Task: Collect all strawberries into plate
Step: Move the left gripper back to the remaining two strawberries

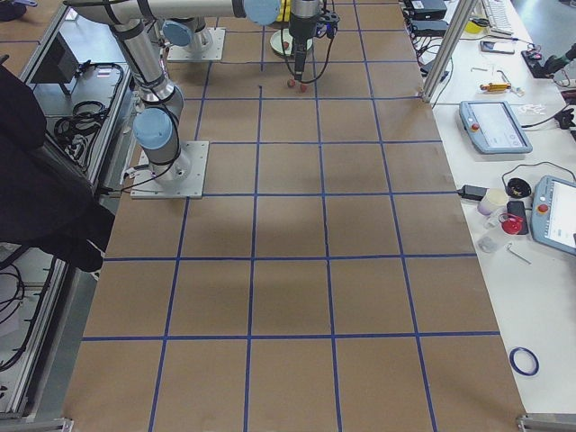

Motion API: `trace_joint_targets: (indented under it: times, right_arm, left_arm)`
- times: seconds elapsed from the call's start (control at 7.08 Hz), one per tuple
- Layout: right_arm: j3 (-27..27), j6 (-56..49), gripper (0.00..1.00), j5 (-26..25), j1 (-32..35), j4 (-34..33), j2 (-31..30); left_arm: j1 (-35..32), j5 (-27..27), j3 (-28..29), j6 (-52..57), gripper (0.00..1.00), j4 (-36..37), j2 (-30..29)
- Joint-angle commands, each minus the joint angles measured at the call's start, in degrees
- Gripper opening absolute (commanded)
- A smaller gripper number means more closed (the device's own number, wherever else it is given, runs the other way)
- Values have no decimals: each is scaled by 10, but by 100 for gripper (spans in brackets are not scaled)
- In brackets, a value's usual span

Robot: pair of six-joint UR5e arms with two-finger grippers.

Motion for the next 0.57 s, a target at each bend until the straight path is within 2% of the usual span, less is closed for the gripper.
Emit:
trace_joint_targets:
  times: [0.0,0.28,0.42]
  right_arm:
    - [0,0,100,1,0,0,0]
    - [0,0,100,1,0,0,0]
    - [0,1,100,1,0,0,0]
  left_arm:
    - [-60,-17,4,-44,85,44,-21]
    - [-75,-54,5,-68,80,75,-51]
    - [-75,-55,5,-65,80,81,-58]
